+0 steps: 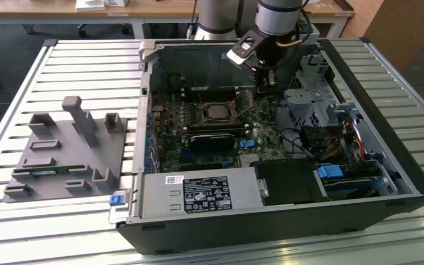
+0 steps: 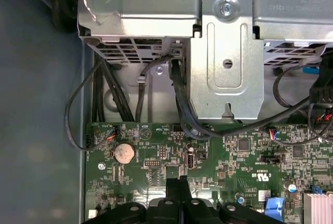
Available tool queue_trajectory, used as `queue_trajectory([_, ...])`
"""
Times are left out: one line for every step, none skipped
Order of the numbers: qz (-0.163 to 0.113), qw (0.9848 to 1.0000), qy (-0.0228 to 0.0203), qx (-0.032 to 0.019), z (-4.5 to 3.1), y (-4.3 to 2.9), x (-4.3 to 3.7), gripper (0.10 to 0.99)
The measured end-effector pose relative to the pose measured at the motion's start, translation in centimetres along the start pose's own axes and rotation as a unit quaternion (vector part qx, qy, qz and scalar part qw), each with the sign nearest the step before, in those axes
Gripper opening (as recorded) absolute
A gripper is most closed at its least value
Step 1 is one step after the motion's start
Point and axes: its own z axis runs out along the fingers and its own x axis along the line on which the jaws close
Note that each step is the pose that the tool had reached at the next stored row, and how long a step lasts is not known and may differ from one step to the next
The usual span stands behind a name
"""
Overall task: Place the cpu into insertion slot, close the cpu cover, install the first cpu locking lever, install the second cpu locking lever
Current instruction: 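Close the cpu cover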
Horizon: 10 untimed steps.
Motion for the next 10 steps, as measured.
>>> queue_trajectory([0.000,1.0000,0.0000,0.0000,0.00,-0.09,0.00,0.106])
queue_trajectory([0.000,1.0000,0.0000,0.0000,0.00,-0.20,0.00,0.106])
queue_trajectory([0.000,1.0000,0.0000,0.0000,0.00,-0.29,-0.01,0.106])
queue_trajectory([0.000,1.0000,0.0000,0.0000,0.00,-0.35,-0.01,0.106])
queue_trajectory([0.000,1.0000,0.0000,0.0000,0.00,-0.40,-0.01,0.106])
queue_trajectory([0.000,1.0000,0.0000,0.0000,0.00,-0.45,-0.01,0.106])
queue_trajectory([0.000,1.0000,0.0000,0.0000,0.00,-0.50,-0.01,0.106])
queue_trajectory([0.000,1.0000,0.0000,0.0000,0.01,-0.55,-0.01,0.106])
queue_trajectory([0.000,1.0000,0.0000,0.0000,0.01,-0.60,-0.01,0.106])
queue_trajectory([0.000,1.0000,0.0000,0.0000,0.01,-0.66,-0.01,0.106])
